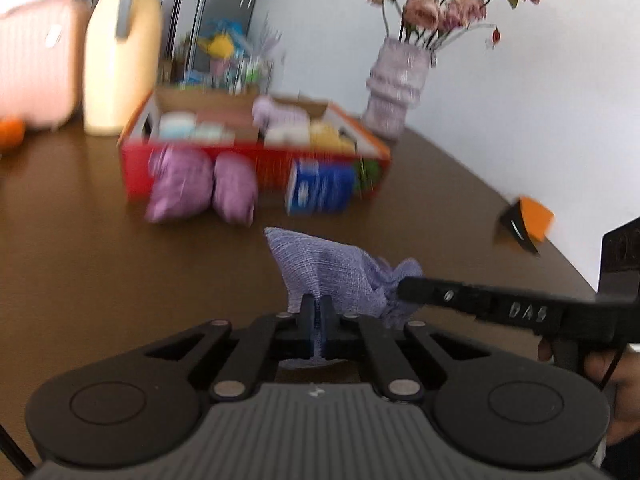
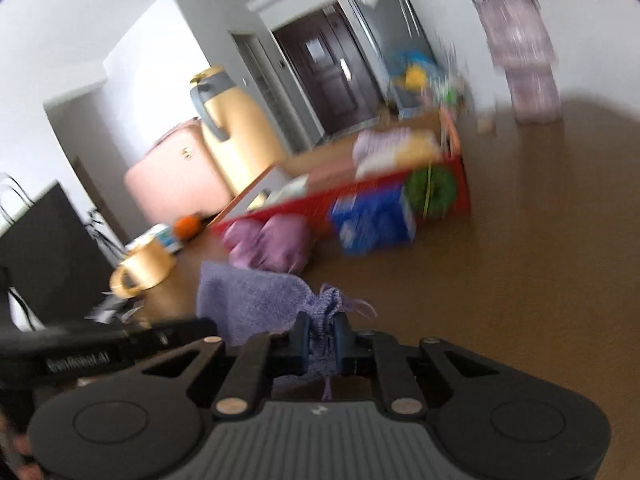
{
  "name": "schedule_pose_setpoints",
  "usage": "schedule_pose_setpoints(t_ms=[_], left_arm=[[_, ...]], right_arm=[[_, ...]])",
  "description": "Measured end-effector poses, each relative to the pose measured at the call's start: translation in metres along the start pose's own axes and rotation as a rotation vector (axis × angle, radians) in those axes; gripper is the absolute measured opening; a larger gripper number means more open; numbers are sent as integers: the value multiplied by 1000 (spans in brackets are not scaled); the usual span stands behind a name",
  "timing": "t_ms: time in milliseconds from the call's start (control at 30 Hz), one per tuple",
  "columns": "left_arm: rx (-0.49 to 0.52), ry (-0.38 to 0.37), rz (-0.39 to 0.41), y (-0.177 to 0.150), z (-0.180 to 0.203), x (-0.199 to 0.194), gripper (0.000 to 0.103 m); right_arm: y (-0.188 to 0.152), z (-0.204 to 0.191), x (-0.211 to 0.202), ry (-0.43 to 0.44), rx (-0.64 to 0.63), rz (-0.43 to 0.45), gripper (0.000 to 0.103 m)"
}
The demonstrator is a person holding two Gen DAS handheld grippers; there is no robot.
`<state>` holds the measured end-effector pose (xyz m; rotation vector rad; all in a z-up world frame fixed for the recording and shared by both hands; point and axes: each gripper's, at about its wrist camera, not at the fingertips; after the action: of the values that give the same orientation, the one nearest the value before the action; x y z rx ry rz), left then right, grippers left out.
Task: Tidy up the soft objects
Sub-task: 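Grasp the lavender drawstring pouch with both grippers together, then carry the lavender pouch into the box and open both grippers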
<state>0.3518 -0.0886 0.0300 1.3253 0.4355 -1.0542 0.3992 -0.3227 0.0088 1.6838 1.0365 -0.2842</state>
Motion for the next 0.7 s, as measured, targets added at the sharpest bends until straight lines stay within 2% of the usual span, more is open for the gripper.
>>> schedule_pose_setpoints(t_ms=[100,267,300,333,400,500,667,700], left_arm=[[-19,-10,-23,-28,-2,-15,3],[-92,40,-46,-46,-11,-12,12],[-93,41,-43,-49,-12,-12,21],[-92,33,-31,-51,-12,-12,38],[-78,15,-8,-53,-11,-13,52],[-64,11,-2,-55,-10,-6,53],[-111,-29,1,-56,-20,3,52],[-116,-36,5,-55,-21,4,49]], right_arm=[[-28,-2,-19,80,73,-57,12],[-55,-17,-39,96,88,-93,18],[-58,-20,-39,83,87,-90,24],[-61,-23,-39,72,89,-83,39],[-66,-30,-40,50,71,-59,56],[-75,-42,-38,5,20,-41,55],[-76,-47,-22,-35,-6,-24,53],[-76,-47,-19,-42,-10,-21,53]])
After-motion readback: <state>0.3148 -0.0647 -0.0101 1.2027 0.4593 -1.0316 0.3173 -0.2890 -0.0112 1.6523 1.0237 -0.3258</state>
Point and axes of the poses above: each gripper's, at about its wrist camera, not at the fingertips, and x roughly the way its jaws point, z to its right, y to its top, and after that the axes turned 13 degrees about -z, right-handed
